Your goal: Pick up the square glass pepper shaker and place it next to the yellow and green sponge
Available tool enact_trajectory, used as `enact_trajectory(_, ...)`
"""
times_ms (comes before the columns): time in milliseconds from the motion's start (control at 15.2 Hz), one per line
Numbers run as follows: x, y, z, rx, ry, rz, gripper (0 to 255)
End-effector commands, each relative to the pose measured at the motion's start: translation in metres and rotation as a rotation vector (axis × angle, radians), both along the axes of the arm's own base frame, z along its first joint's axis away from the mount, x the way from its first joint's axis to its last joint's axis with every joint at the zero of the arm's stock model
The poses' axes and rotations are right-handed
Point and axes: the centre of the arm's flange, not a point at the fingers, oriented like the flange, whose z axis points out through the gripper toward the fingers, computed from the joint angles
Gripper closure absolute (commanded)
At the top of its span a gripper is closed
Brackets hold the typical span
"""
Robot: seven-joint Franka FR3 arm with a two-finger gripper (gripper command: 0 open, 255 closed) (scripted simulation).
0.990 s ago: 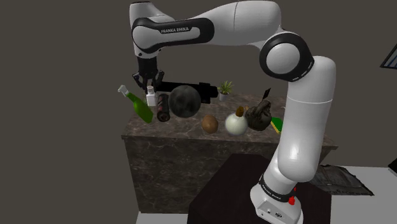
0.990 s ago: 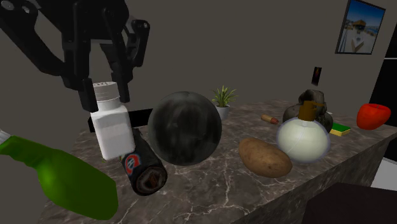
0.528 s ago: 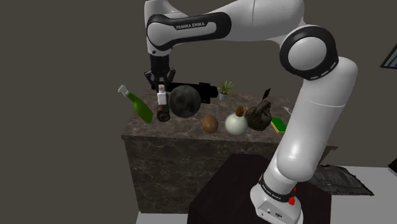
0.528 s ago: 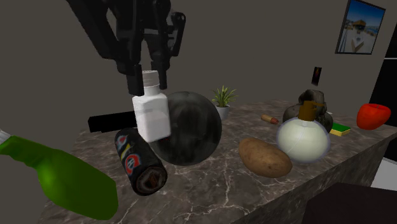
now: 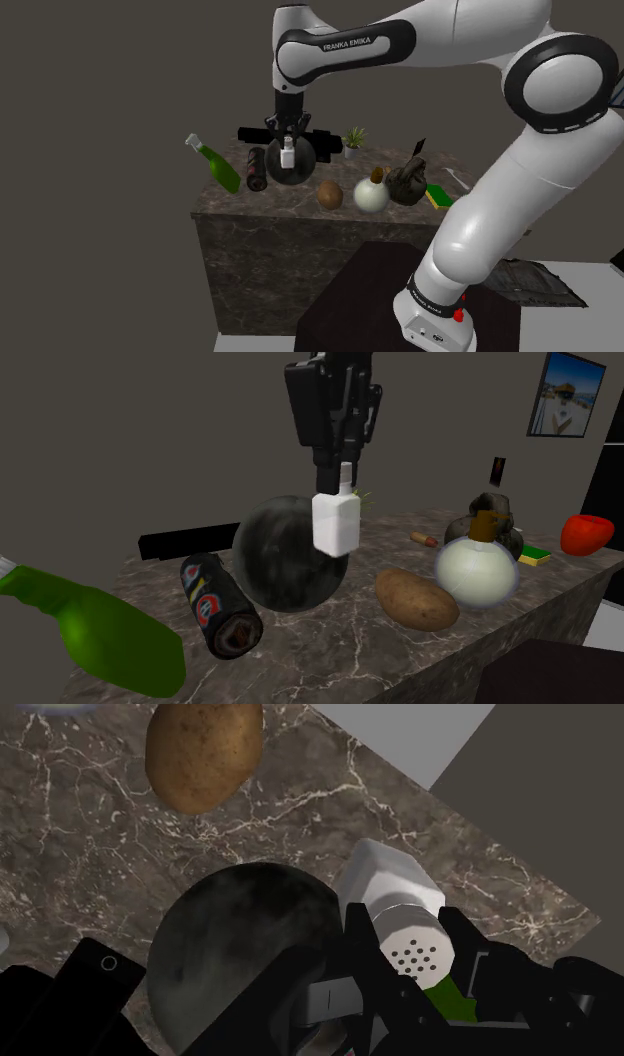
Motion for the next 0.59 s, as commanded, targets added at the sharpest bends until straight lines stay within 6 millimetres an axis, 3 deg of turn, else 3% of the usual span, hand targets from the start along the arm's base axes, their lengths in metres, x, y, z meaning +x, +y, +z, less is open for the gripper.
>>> enact_trajectory(0,-0.024,-0.018,0.0,0.001,0.0,0.001,255)
enact_trajectory(528,-0.108,-0.083,0.0,0.001,0.0,0.001,255)
